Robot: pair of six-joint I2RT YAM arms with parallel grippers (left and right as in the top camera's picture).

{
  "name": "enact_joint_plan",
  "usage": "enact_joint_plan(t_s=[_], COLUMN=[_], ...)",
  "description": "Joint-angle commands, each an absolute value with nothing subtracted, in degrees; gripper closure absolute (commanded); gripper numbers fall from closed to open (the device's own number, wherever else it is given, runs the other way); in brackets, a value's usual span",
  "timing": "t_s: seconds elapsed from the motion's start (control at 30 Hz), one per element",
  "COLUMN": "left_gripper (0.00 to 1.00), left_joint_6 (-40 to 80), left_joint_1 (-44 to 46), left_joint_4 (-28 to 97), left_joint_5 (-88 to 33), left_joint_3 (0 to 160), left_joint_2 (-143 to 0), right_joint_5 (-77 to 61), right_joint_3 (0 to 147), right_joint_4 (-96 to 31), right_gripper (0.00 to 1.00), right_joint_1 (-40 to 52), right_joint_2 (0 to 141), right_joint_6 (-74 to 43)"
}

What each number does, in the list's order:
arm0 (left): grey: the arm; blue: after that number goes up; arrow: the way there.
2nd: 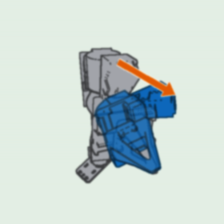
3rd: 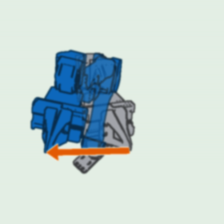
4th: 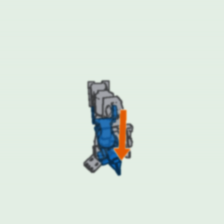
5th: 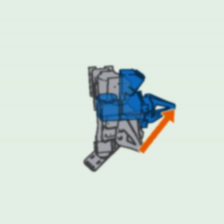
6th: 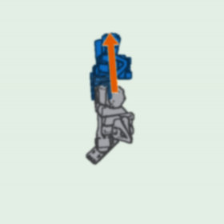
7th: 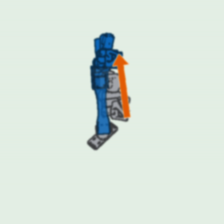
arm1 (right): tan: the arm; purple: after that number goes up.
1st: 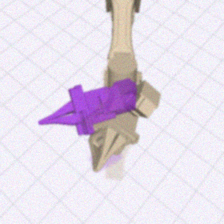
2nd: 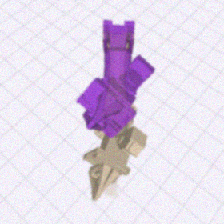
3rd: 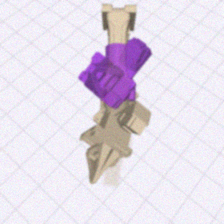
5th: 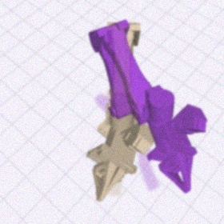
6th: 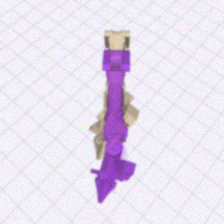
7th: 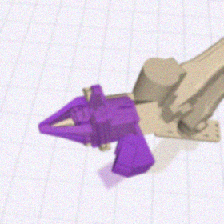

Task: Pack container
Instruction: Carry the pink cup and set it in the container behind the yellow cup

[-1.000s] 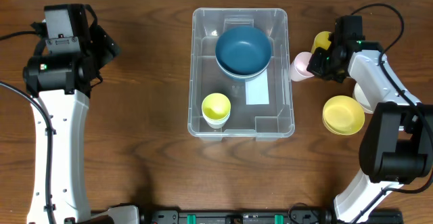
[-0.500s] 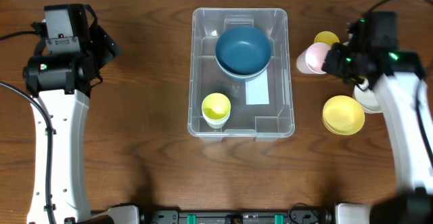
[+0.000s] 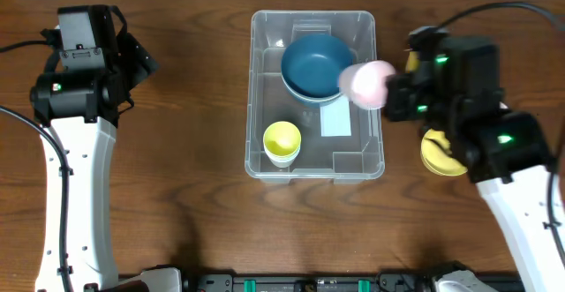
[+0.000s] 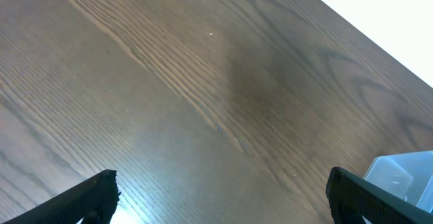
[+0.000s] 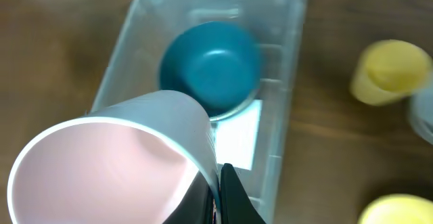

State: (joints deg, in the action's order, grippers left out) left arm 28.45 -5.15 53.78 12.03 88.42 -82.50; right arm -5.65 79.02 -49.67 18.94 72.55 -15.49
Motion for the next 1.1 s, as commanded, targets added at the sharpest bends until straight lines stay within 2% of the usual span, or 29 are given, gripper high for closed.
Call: enact_joint_plan(t_s=[0.0, 0.23, 0.53, 1.07], left_gripper=[0.02, 0.02, 0.02, 0.02], left_joint_6=[28.10, 28.10, 28.10, 28.10], left_joint_1=[-5.23, -5.23, -5.23, -5.23], left_joint_4=[53.95, 53.95, 53.95, 53.95], left_joint_5=[12.69, 12.67, 12.69, 12.67], left_joint_3=[89.27, 89.27, 89.27, 89.27], left_joint_2=[-82.41, -82.41, -82.41, -82.41], right_joint_5=[2.02, 2.98, -0.51, -0.67], right_joint_3=[79.50, 79.50, 79.50, 79.50], right_joint_4=[-48.75, -45.41, -40.93, -37.63], right_gripper=[0.99, 0.99, 0.99, 0.99], right_joint_1=[24.25, 29.71, 31.18, 35.35], right_joint_2=[76.07, 84.97, 94.74, 103.81], right_joint_6=[-13.21, -13.72, -15.88, -16.29])
